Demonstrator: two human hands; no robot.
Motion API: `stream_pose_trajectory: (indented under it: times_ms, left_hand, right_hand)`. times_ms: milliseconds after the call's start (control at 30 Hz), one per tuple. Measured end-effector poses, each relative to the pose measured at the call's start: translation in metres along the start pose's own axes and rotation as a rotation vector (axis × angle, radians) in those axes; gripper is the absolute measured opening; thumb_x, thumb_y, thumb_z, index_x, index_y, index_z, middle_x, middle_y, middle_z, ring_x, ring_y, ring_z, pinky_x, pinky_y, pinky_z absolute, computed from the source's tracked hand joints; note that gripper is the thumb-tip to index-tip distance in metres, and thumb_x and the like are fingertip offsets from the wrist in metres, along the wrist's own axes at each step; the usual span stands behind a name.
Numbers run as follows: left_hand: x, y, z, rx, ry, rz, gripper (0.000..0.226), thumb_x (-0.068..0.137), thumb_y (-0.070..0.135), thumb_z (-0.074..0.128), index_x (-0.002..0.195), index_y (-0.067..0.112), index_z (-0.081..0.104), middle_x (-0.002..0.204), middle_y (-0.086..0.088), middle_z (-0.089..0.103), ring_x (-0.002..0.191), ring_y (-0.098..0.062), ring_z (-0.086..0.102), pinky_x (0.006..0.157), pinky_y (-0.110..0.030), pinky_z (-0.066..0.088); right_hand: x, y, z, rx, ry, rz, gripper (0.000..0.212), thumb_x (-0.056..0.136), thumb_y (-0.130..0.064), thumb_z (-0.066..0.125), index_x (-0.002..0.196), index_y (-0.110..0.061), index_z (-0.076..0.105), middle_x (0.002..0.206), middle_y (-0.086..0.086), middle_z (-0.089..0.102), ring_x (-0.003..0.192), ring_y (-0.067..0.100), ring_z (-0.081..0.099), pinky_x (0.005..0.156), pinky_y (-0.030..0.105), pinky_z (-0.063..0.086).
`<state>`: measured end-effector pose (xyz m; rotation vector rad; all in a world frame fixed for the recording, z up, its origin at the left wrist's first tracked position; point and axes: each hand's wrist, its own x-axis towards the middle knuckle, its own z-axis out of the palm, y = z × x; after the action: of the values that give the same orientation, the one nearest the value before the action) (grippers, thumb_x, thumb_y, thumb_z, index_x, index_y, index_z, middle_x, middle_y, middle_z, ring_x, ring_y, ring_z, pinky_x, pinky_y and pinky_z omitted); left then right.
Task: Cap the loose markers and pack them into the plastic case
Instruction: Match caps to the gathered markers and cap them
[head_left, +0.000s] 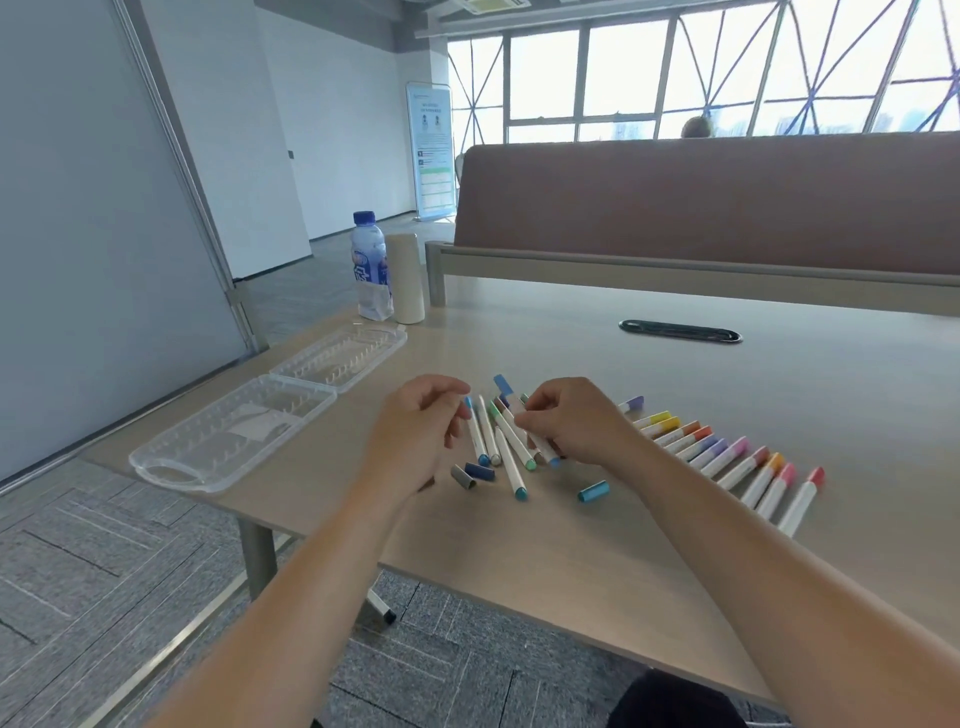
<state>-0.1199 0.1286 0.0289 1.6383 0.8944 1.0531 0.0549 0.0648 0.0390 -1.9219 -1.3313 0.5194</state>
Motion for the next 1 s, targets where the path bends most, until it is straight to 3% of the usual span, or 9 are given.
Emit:
stream_pose_trajectory:
  times_ms: [67,200,333,433,533,700,767,867,1000]
  left_hand:
    - [0.003,-0.004,-0.007,-0.009,0.020,-0.042,0.024,0.097,0.003,0.047,0.099,0.014,0.069,0.078,-0.003,0.067,0.067,-0.017,0.056,0.060,-0.028,0.046]
    - [0.010,-0.010,-0.020,-0.009,-0.001,-0.089,0.024,0.097,0.005,0.047,0.097,0.011,0.070,0.077,-0.004,0.066,0.067,-0.020,0.054,0.061,-0.033,0.043]
    - [0.014,-0.017,-0.030,0.005,-0.034,-0.094,0.023,0.098,0.006,0.046,0.097,0.010,0.069,0.077,-0.002,0.066,0.062,-0.014,0.052,0.052,-0.025,0.040]
    - [0.017,-0.023,-0.037,-0.025,-0.045,-0.098,0.025,0.098,0.005,0.046,0.093,0.012,0.069,0.075,-0.002,0.065,0.059,-0.014,0.051,0.051,-0.026,0.040]
    - [0.017,-0.027,-0.041,-0.020,-0.044,-0.091,0.024,0.098,0.005,0.046,0.095,0.009,0.070,0.074,-0.003,0.066,0.059,-0.017,0.051,0.050,-0.024,0.041]
    - [0.014,-0.028,-0.038,-0.039,-0.058,-0.066,0.025,0.100,0.004,0.046,0.092,0.009,0.070,0.072,-0.004,0.064,0.056,-0.016,0.050,0.048,-0.023,0.042]
    - [0.014,-0.029,-0.035,-0.021,-0.076,-0.066,0.025,0.100,0.006,0.046,0.093,0.011,0.069,0.073,-0.003,0.064,0.054,-0.012,0.050,0.048,-0.022,0.040]
    - [0.012,-0.028,-0.026,0.002,-0.089,-0.075,0.025,0.099,0.010,0.048,0.090,0.016,0.070,0.069,0.001,0.065,0.056,-0.013,0.051,0.050,-0.026,0.040]
    - [0.005,-0.019,-0.005,0.040,-0.112,-0.059,0.021,0.098,0.009,0.051,0.089,0.010,0.070,0.068,-0.003,0.063,0.053,-0.013,0.050,0.048,-0.020,0.040]
  right_hand:
    - [0.010,-0.009,0.013,-0.031,-0.010,0.013,0.019,0.087,-0.017,0.067,0.092,0.001,0.071,0.075,0.009,0.064,0.060,0.017,0.055,0.051,0.023,0.045]
    - [0.035,-0.027,0.037,-0.071,-0.065,0.046,0.022,0.084,-0.013,0.065,0.090,0.008,0.069,0.070,0.012,0.056,0.063,0.024,0.053,0.061,0.029,0.043]
    - [0.057,-0.040,0.058,-0.210,-0.115,0.065,0.015,0.082,-0.017,0.065,0.079,-0.002,0.066,0.072,0.014,0.061,0.064,0.026,0.055,0.064,0.033,0.046]
    - [0.068,-0.044,0.071,-0.306,-0.096,0.068,0.019,0.079,-0.020,0.065,0.065,-0.009,0.058,0.066,0.009,0.061,0.061,0.025,0.055,0.063,0.032,0.048]
    - [0.070,-0.046,0.077,-0.425,-0.108,0.073,0.024,0.083,-0.020,0.062,0.064,-0.012,0.049,0.063,0.004,0.051,0.063,0.023,0.050,0.057,0.029,0.038]
    - [0.066,-0.042,0.073,-0.461,-0.081,0.022,0.039,0.086,-0.019,0.063,0.058,-0.015,0.037,0.056,0.002,0.034,0.049,0.017,0.031,0.046,0.029,0.024]
    - [0.062,-0.039,0.063,-0.377,-0.033,0.008,0.033,0.085,-0.020,0.065,0.060,-0.008,0.049,0.057,0.010,0.046,0.050,0.021,0.040,0.047,0.031,0.033]
    - [0.049,-0.032,0.040,-0.192,0.029,-0.009,0.021,0.083,-0.020,0.068,0.081,0.000,0.067,0.071,0.015,0.068,0.055,0.022,0.057,0.058,0.035,0.050]
    - [0.019,-0.016,0.004,-0.103,0.042,-0.017,0.018,0.089,-0.023,0.067,0.086,-0.004,0.068,0.067,0.004,0.066,0.046,0.011,0.055,0.049,0.022,0.044]
